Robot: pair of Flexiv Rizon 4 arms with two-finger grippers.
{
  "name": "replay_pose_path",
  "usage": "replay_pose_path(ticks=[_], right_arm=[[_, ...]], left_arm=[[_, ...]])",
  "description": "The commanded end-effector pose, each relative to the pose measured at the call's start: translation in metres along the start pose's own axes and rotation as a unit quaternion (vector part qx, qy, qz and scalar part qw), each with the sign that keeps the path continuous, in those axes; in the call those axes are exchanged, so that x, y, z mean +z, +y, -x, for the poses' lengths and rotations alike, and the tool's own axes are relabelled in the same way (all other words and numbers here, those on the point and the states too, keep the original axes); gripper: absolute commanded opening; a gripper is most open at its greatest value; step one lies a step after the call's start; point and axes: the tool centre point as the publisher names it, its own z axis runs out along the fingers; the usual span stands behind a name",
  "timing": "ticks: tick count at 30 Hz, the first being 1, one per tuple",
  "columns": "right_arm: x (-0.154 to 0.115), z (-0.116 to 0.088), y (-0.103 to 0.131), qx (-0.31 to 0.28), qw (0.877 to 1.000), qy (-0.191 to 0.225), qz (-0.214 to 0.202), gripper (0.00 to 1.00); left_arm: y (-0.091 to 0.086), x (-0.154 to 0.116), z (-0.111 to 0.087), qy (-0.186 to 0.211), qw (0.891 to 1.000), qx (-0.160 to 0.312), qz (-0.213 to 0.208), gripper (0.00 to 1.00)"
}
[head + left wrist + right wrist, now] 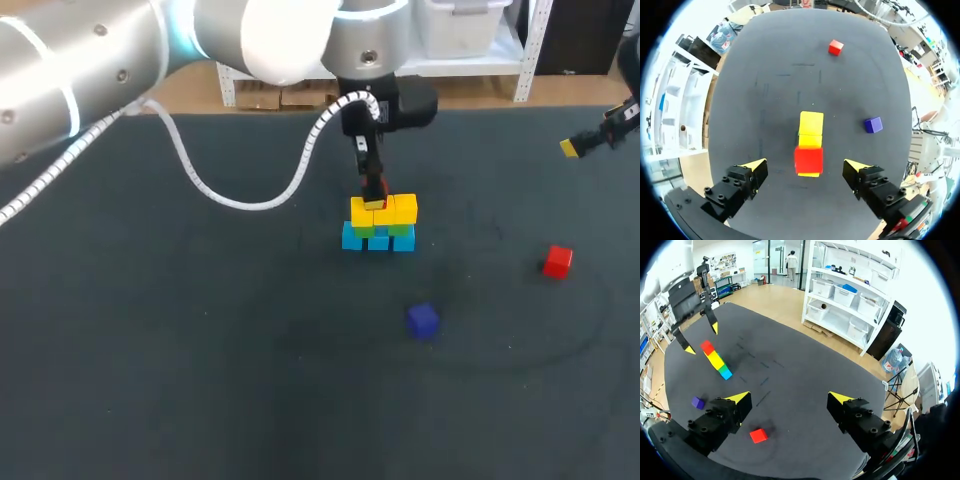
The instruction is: Place the blue cubes, place green cubes on the blue cubes, place the yellow cubes on the green cubes, then place the red cubes on the yellow cubes, and place purple cube on the red cubes.
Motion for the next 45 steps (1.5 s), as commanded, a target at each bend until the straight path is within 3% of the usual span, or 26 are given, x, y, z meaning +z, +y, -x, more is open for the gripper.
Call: replay_pose_path(ticks=[1,8,18,30,38,41,45], right_arm=[[-0.001,0.0,0.0,0.0,1.0,0.001,0.0,1.0],[-0.001,0.0,0.0,0.0,1.0,0.001,0.0,1.0],[-0.001,0.0,0.0,0.0,1.0,0.001,0.0,1.0],[-0.001,0.0,0.0,0.0,1.0,0.001,0.0,1.0],[-0.001,0.0,0.0,0.0,1.0,0.001,0.0,1.0],[-0.001,0.0,0.0,0.0,1.0,0.001,0.0,1.0],[-0.001,0.0,0.0,0.0,1.0,0.001,0.0,1.0]], left_arm=[[-0.009,-0.014,-0.021,-0.026,0.999,-0.017,0.015,1.0],[-0.006,-0.046,-0.048,-0.087,0.993,-0.061,0.051,1.0],[0.002,-0.081,-0.093,-0.151,0.971,-0.146,0.119,1.0],[0.001,-0.104,-0.143,-0.23,0.919,-0.256,0.191,1.0],[0.015,-0.103,-0.196,-0.251,0.888,-0.314,0.225,1.0],[0.024,-0.098,-0.219,-0.266,0.87,-0.346,0.229,1.0],[0.031,-0.093,-0.241,-0.275,0.859,-0.36,0.238,1.0]])
